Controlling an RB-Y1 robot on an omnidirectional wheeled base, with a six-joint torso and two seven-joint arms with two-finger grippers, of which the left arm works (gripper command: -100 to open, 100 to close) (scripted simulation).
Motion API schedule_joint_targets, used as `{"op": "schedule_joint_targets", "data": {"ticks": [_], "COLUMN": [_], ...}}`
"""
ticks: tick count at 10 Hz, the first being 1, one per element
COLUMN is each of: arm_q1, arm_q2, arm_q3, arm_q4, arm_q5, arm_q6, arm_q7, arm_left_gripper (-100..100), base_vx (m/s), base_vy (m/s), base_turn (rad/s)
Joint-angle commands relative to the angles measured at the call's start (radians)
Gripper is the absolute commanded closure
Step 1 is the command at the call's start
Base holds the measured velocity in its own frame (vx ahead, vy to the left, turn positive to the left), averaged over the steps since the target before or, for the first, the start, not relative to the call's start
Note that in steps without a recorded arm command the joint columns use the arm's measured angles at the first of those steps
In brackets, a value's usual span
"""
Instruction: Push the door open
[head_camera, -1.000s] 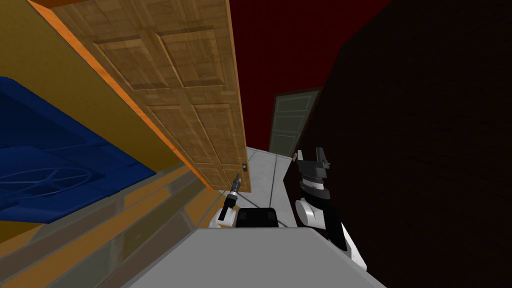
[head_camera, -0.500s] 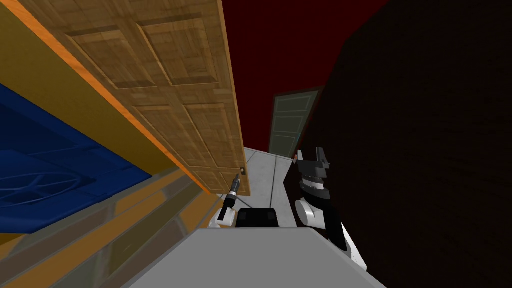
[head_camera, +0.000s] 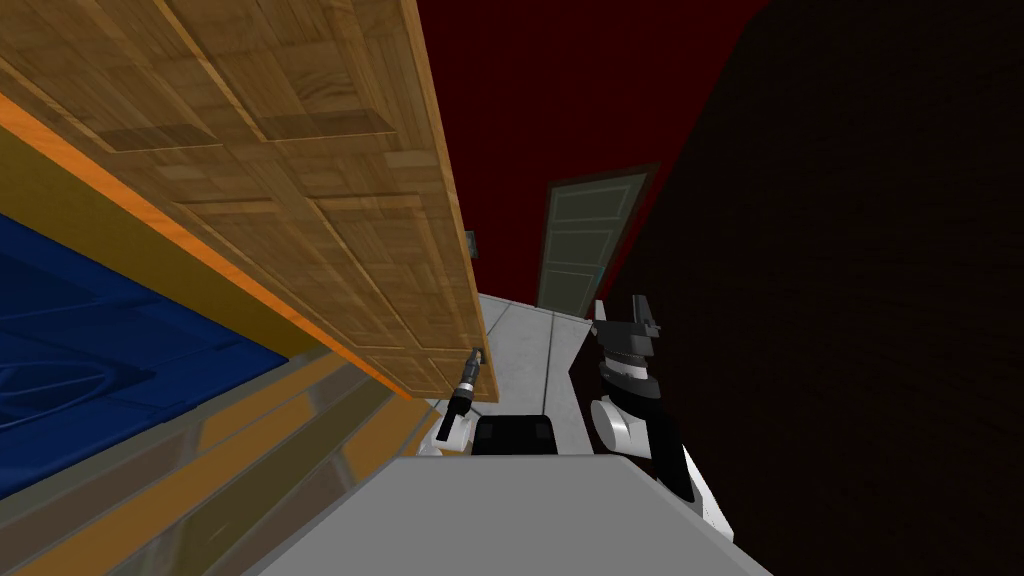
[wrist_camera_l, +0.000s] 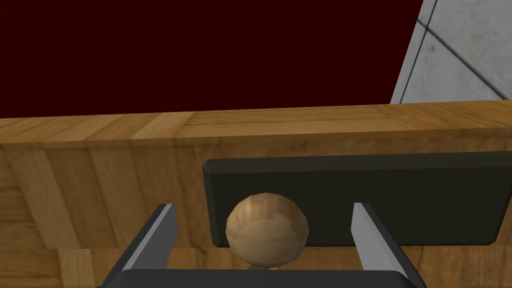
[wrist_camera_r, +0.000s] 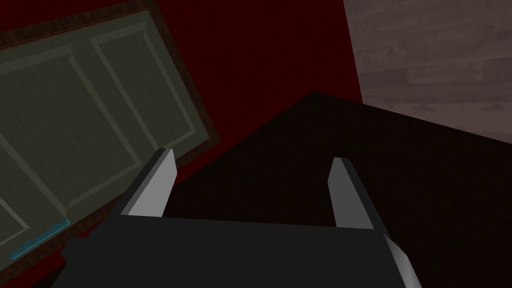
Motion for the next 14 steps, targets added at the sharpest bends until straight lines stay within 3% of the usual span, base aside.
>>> {"op": "schedule_joint_targets", "data": {"ticks": [1, 6, 14], "arm_q1": [-0.001, -0.001, -0.016], "arm_q2": [0.001, 0.001, 0.028], "arm_q3": [0.0, 0.0, 0.079], "arm_q4": [0.0, 0.0, 0.02], "arm_q5": [0.0, 0.0, 0.033], "arm_q6": [0.002, 0.002, 0.007], "arm_q7": [0.0, 0.0, -0.021], "arm_left_gripper": [100, 100, 100], "base_vx": [-0.019, -0.015, 0.169], "base_vy": [0.0, 0.003, -0.051], "base_turn": [-0.005, -0.003, 0.043]}}
